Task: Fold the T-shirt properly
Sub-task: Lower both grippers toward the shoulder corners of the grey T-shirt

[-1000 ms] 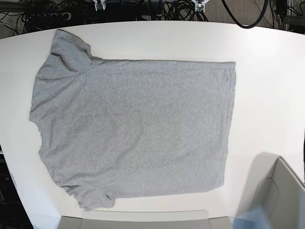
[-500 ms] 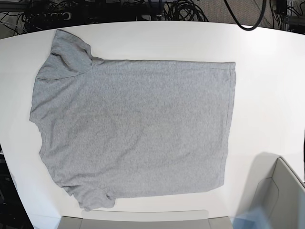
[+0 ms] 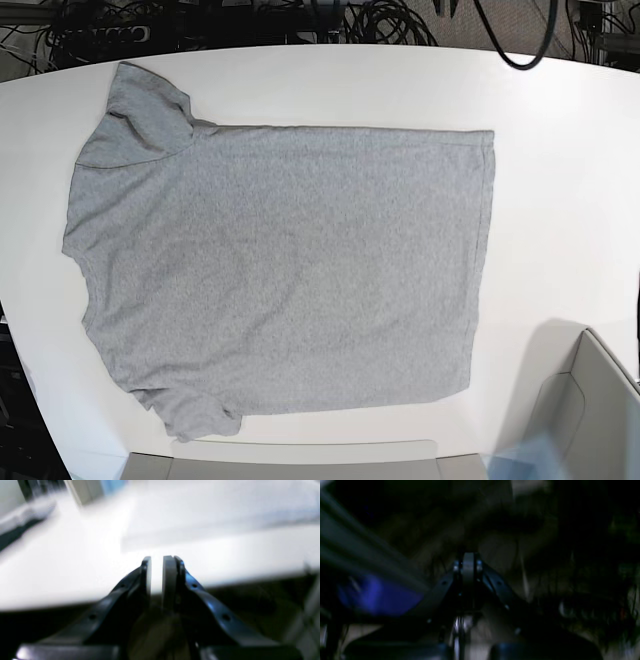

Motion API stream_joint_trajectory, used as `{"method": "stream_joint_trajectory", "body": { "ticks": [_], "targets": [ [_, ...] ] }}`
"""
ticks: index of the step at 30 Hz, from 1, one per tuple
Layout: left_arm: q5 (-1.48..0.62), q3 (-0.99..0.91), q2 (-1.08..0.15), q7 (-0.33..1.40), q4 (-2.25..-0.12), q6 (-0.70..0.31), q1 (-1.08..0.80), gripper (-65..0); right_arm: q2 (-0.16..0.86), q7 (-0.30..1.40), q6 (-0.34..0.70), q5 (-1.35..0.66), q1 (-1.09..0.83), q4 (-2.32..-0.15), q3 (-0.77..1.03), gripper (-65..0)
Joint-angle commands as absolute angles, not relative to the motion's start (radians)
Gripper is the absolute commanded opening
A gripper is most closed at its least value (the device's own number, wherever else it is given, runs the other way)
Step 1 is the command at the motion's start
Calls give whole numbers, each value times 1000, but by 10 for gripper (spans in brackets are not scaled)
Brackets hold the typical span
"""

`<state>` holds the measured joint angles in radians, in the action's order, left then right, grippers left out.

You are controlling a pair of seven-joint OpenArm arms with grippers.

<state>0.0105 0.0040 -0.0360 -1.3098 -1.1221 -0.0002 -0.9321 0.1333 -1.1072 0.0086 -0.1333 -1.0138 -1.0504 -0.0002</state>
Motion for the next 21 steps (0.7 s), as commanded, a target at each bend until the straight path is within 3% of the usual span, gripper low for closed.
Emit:
{"method": "stream_joint_trajectory", "body": {
  "ticks": [1, 5, 9, 16, 21],
  "targets": [
    [8, 1, -33, -1340, -1161, 2, -977, -559, 136, -1116, 15, -147, -1070, -1122, 1, -612],
    [8, 1, -33, -1340, -1288, 2, -1000, -558, 176, -1012, 15, -254, -1181, -1403, 1, -542],
    [8, 1, -31, -1260, -1429, 2, -1007, -558, 252, -926, 15, -338, -1259, -1629, 1, -529],
    [8, 5, -30, -923, -1751, 2, -1026, -557, 400, -802, 15, -478, -1309, -1857, 21, -524],
    [8, 12, -33, -654, -1917, 2, -1020, -507, 420, -661, 15, -625, -1309, -1933, 124, -420]
  ]
}}
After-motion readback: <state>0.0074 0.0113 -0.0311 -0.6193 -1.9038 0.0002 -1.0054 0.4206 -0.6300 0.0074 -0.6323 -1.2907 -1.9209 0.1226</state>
